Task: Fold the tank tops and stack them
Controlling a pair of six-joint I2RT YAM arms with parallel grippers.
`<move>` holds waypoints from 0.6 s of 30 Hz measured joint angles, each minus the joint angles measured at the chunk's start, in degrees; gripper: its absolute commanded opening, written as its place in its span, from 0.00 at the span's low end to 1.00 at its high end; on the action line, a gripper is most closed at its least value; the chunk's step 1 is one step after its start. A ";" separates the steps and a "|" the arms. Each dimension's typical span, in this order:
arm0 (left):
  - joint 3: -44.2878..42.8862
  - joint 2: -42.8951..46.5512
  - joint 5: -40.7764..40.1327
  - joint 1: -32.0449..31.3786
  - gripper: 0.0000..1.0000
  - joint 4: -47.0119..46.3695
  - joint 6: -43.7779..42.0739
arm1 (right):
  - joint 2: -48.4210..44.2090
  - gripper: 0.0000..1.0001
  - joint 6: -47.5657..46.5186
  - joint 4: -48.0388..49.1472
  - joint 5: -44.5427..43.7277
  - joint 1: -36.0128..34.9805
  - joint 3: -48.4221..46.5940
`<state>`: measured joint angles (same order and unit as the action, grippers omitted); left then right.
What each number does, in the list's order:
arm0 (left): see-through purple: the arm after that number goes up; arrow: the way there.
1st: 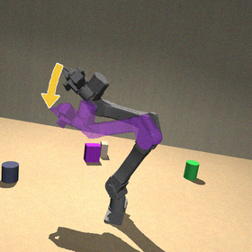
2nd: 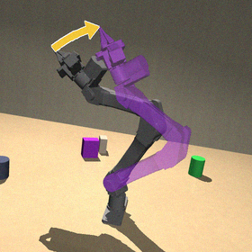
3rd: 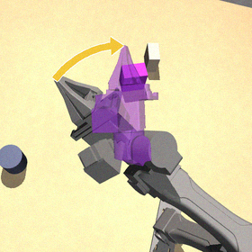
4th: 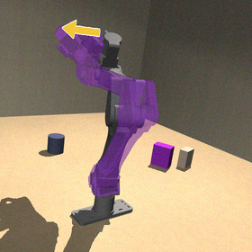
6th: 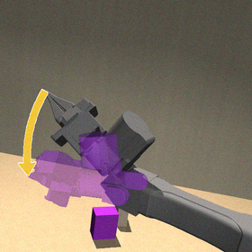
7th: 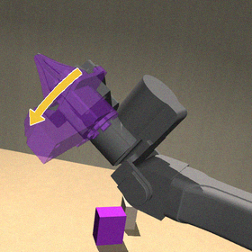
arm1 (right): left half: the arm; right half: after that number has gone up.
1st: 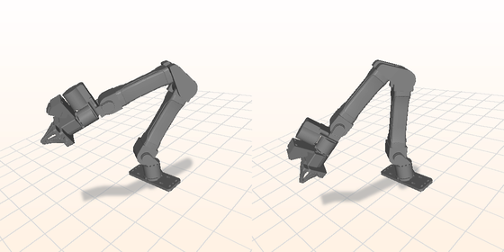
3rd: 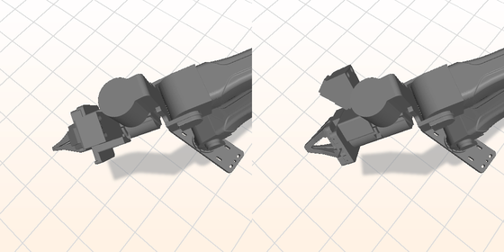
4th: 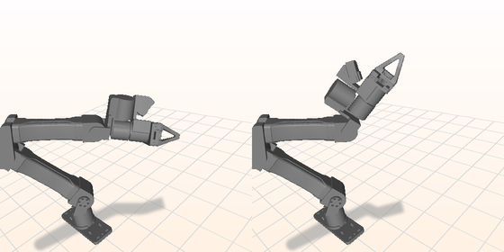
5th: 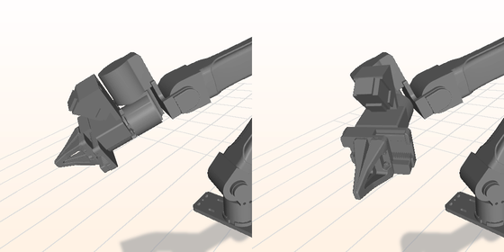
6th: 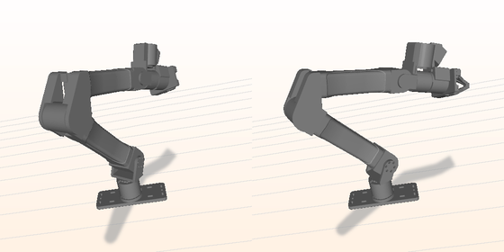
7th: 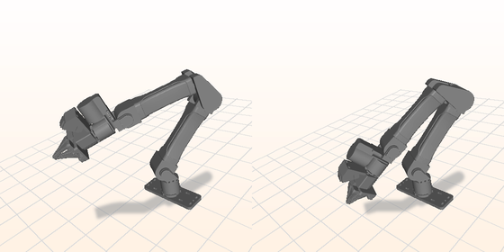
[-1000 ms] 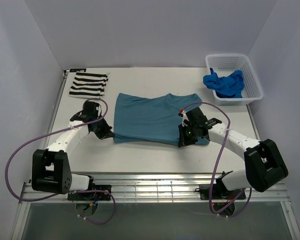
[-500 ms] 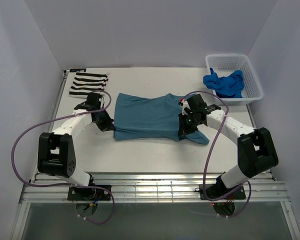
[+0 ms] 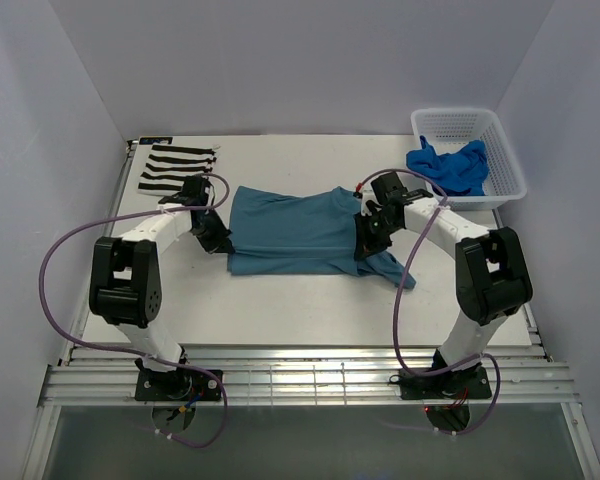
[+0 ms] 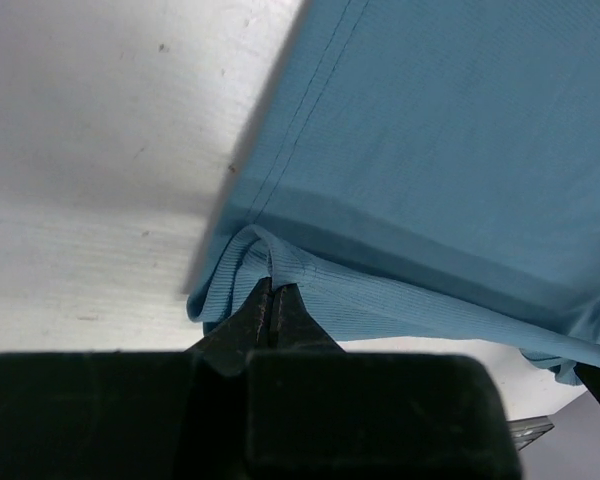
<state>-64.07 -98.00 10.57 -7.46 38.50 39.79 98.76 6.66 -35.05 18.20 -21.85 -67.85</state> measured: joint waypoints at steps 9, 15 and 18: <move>-5.49 -7.74 -0.24 0.00 0.02 -0.79 -1.11 | 7.21 0.08 -1.81 -1.44 0.87 1.53 -6.38; -9.49 -12.07 -0.09 0.00 0.62 -0.48 -2.32 | 10.54 0.34 -4.46 -3.50 -0.22 1.73 -11.58; -11.76 -12.35 -0.20 -0.04 0.74 -0.35 -2.58 | 10.64 0.49 -6.14 -4.11 -1.62 1.79 -12.96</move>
<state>-75.83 -110.34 10.37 -7.51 38.15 37.21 109.40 0.51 -39.16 16.58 -20.05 -80.82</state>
